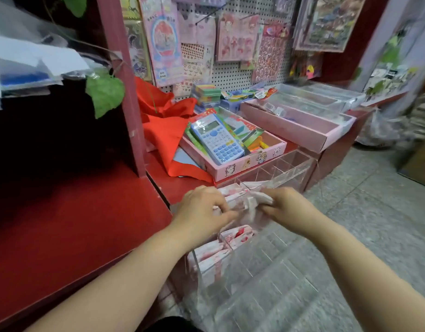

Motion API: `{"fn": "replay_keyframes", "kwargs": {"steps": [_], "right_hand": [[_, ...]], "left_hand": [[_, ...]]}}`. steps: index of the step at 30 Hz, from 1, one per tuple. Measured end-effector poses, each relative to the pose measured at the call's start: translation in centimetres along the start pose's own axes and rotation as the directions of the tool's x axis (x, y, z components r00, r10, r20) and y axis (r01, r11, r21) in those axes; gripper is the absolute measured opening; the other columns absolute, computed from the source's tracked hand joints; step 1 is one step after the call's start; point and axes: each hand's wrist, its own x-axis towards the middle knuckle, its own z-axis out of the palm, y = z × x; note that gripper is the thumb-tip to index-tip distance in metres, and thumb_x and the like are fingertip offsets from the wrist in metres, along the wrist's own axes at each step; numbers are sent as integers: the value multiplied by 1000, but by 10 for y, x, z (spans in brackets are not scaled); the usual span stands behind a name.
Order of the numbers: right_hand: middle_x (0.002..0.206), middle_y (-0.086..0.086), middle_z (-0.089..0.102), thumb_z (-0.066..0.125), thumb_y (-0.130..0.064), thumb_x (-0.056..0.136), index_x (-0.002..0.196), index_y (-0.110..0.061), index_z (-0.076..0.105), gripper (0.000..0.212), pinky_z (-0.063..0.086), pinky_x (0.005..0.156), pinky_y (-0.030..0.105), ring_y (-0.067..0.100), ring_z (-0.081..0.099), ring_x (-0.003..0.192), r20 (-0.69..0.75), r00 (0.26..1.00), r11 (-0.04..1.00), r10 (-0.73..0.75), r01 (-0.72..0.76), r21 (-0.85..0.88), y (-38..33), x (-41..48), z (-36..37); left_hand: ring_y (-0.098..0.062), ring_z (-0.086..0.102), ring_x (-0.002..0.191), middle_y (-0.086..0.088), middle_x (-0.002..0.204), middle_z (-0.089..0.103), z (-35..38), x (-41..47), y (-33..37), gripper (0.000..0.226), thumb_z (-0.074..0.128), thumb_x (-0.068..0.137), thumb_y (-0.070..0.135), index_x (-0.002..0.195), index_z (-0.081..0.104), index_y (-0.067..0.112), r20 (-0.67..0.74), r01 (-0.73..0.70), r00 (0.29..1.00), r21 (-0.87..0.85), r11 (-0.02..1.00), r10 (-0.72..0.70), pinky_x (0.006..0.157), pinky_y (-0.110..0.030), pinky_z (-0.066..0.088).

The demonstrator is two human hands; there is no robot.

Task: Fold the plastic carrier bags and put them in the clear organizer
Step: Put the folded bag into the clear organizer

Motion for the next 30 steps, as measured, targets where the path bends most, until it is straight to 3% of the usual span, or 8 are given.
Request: {"fn": "replay_keyframes", "kwargs": {"steps": [3, 5, 11, 17, 22, 25, 27, 30], "right_hand": [[43, -16, 51, 54, 6, 82, 56, -26, 49, 41, 35, 47, 9, -3, 45, 50, -121, 985, 954, 122, -83, 287, 28, 10, -21], [59, -11, 56, 54, 7, 83, 63, -21, 54, 35, 37, 48, 5, 6, 49, 59, -177, 968, 905, 180, -92, 415, 43, 22, -30], [59, -6, 64, 52, 8, 83, 73, -16, 60, 28, 50, 57, 19, 8, 59, 56, -186, 932, 746, 311, -118, 655, 76, 62, -29], [74, 7, 61, 51, 8, 85, 78, -11, 59, 21, 50, 61, 19, 9, 59, 57, -125, 948, 744, 292, -143, 653, 87, 93, -10], [65, -4, 61, 51, 9, 84, 72, -16, 55, 28, 44, 49, 8, -6, 55, 46, -107, 965, 799, 239, -133, 587, 86, 106, -12], [72, -3, 63, 52, 7, 84, 74, -18, 57, 28, 45, 52, 9, -1, 59, 55, -65, 980, 831, 190, -125, 543, 86, 110, -16], [76, 3, 63, 52, 7, 83, 74, -18, 58, 26, 50, 61, 15, 7, 60, 62, -14, 986, 858, 166, -137, 495, 86, 112, -17], [67, 0, 59, 50, 10, 82, 69, -13, 55, 27, 46, 60, 15, -1, 56, 52, 49, 987, 918, 156, -163, 360, 84, 112, -13]], "left_hand": [[-19, 54, 106, 2, 106, 66, 21, 29, -1, 32, 58, 83, 45, 100, 68, 19, -1, -79, 997, 96, 992, 79, 85, -24, 28], [-17, 43, 119, 4, 125, 55, 33, 49, -3, 38, 55, 89, 40, 121, 54, 20, 28, -67, 998, 182, 981, 63, 93, -23, 24], [-21, 34, 127, -3, 137, 41, 63, 87, -17, 56, 57, 86, 38, 132, 36, 17, 158, 36, 984, 265, 964, -80, 99, -25, 21], [-21, 41, 115, -2, 121, 51, 76, 103, -22, 49, 60, 82, 38, 121, 39, 16, 187, 59, 975, 289, 956, -117, 91, -26, 23], [-10, 38, 97, 13, 95, 43, 74, 101, -25, 38, 64, 80, 34, 98, 32, 24, 145, 54, 986, 184, 981, -81, 77, -20, 18], [-8, 32, 91, 17, 85, 38, 73, 100, -24, 35, 65, 80, 32, 96, 34, 24, 128, 53, 989, 164, 985, -75, 71, -19, 16], [-9, 33, 91, 16, 83, 37, 72, 99, -22, 34, 65, 80, 31, 95, 36, 24, 132, 60, 988, 161, 985, -82, 70, -20, 16], [-13, 39, 94, 11, 91, 43, 70, 96, -20, 33, 66, 78, 31, 92, 38, 24, 127, 82, 987, 144, 986, -101, 71, -23, 20]]}}
